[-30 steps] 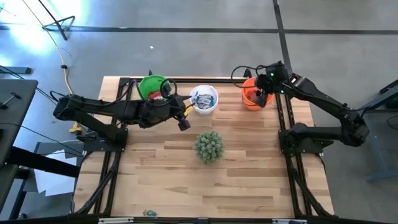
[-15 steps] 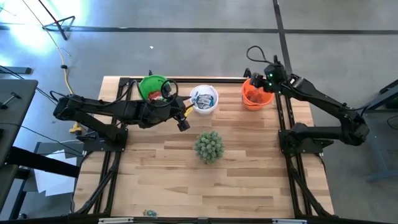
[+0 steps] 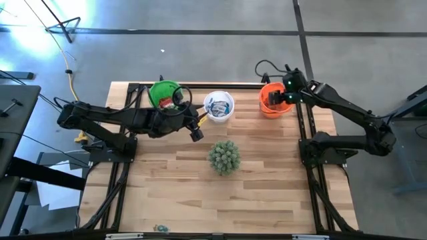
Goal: Sort candy
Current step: Put the transparent candy into the orange bucket
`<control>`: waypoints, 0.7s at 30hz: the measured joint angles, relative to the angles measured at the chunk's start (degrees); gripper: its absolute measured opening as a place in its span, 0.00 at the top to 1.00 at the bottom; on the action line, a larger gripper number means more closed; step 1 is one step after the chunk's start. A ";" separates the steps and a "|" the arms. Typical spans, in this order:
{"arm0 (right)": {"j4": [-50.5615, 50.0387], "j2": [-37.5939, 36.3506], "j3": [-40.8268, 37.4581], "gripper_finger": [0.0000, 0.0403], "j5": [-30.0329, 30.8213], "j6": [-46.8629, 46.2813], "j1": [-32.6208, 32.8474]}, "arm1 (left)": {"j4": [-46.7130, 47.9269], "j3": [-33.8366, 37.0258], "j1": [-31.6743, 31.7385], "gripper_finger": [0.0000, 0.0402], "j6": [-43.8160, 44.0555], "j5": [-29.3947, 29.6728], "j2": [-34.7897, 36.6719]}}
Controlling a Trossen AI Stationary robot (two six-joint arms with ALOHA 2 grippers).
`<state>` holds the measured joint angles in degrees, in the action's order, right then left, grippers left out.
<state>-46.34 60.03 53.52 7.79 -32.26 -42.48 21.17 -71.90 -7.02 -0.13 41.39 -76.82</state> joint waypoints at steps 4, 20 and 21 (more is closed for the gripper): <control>-2.20 0.02 0.00 0.46 -0.07 6.88 0.40 | 0.59 0.00 -0.58 0.70 0.01 -0.07 0.00; -3.23 0.03 0.00 0.49 -10.59 -2.25 2.23 | 1.35 0.00 -0.64 0.70 1.54 -0.07 0.00; -3.27 0.02 0.00 0.51 -10.91 -2.26 2.23 | 1.35 0.00 -0.64 0.70 1.52 -0.07 0.00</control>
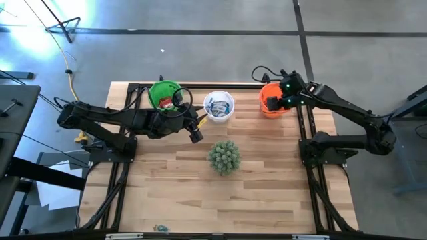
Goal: Sort candy
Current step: Put the transparent candy into the orange bucket
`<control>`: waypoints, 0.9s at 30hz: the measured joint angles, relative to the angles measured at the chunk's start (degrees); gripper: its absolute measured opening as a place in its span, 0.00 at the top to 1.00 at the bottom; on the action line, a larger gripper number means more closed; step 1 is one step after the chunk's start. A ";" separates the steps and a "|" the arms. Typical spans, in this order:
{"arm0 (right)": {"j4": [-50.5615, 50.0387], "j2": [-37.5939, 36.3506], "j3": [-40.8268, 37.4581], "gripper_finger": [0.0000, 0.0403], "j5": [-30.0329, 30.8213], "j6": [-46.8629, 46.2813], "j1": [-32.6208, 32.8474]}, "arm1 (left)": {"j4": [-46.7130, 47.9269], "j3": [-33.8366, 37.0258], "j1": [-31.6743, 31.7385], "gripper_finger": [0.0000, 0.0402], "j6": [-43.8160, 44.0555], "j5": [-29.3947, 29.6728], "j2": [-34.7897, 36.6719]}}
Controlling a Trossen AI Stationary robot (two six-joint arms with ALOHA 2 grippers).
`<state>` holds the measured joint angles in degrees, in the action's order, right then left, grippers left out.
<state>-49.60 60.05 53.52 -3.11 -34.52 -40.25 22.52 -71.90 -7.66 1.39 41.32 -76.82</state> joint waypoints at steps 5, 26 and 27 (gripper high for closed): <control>0.02 0.00 0.00 0.70 2.38 0.02 -0.02 | 0.00 0.00 0.00 0.70 0.05 0.00 0.00; 0.78 0.00 0.00 0.69 9.02 4.86 -4.57 | 0.00 0.00 0.02 0.70 0.11 -0.02 0.00; 0.79 0.00 0.00 0.66 9.00 4.90 -4.77 | 0.00 0.00 0.02 0.70 0.11 -0.02 0.00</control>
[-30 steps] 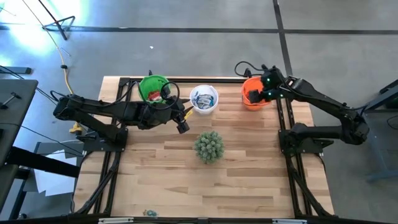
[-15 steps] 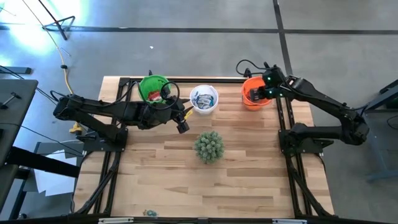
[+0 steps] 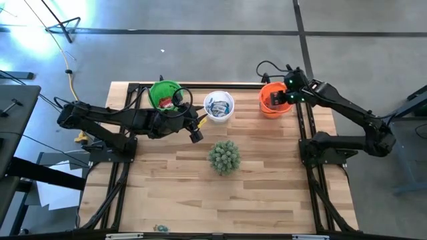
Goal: Sort candy
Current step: Put the transparent candy into the orange bucket
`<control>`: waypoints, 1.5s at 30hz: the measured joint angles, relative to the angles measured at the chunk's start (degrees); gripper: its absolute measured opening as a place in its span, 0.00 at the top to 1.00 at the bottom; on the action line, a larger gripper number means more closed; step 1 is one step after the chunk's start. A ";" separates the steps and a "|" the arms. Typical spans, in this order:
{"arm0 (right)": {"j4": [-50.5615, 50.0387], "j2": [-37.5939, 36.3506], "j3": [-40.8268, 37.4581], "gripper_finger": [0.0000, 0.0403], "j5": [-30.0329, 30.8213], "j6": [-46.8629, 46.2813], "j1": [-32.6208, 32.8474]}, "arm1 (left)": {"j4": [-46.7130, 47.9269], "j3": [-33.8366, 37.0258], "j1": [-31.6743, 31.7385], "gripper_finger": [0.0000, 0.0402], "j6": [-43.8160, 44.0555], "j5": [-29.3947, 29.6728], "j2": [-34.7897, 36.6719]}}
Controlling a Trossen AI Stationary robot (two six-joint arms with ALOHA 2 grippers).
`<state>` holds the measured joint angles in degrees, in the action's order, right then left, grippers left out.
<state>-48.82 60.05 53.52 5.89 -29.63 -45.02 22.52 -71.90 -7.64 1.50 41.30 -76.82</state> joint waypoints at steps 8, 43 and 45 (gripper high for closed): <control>0.00 0.00 0.00 0.54 -0.14 0.05 -0.50 | 0.14 0.00 0.00 0.70 0.43 -0.08 0.02; 12.72 0.00 0.02 0.54 0.49 -46.92 62.44 | 20.44 0.00 -37.14 0.78 51.01 -35.72 -4.82; 12.69 0.00 0.02 0.54 0.01 -47.99 64.71 | 18.32 0.00 -40.46 0.78 52.06 -37.55 -7.34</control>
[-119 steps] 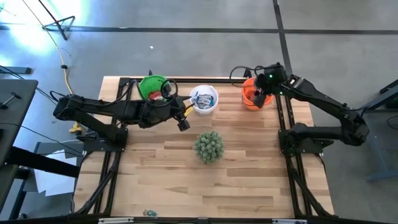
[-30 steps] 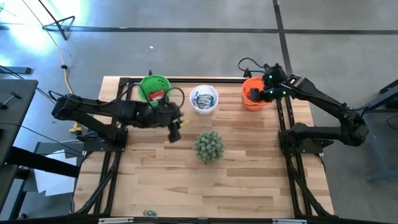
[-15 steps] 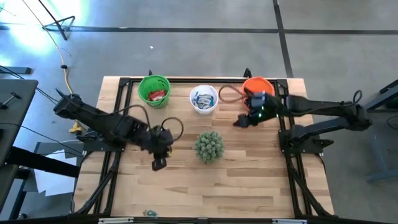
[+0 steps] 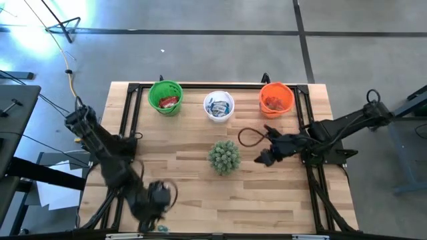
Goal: Sort candy
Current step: Put the transparent candy into the orange bucket
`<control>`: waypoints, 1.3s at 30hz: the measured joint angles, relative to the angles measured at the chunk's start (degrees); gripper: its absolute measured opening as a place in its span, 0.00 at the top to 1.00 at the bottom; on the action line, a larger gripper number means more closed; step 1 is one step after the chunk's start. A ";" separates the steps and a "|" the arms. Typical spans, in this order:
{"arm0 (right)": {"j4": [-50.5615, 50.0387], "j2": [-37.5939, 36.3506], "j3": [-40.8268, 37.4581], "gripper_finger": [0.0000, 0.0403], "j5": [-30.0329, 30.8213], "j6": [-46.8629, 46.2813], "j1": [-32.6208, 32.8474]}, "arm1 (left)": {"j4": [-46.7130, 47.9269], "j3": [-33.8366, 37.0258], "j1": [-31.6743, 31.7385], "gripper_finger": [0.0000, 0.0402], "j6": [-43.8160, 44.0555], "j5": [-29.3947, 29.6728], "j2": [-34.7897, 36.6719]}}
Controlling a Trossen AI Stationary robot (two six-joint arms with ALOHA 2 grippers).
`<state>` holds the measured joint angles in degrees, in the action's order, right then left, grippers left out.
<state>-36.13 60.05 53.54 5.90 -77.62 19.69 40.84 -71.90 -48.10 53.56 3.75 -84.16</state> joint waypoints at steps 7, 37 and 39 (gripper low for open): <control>0.00 0.00 0.00 0.54 -2.93 0.51 3.47 | -1.95 0.02 -6.65 0.77 1.80 -4.42 -6.65; -0.01 -0.02 0.00 0.54 -3.07 0.63 3.62 | -6.55 5.87 -12.86 0.63 3.83 -4.86 -15.72; -0.01 -0.02 0.00 0.54 -3.10 0.64 3.62 | -7.68 6.77 -12.86 0.58 4.84 -4.68 -15.72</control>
<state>-36.14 60.03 53.54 2.81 -76.98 23.31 33.17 -65.13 -60.96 58.40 -0.93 -99.88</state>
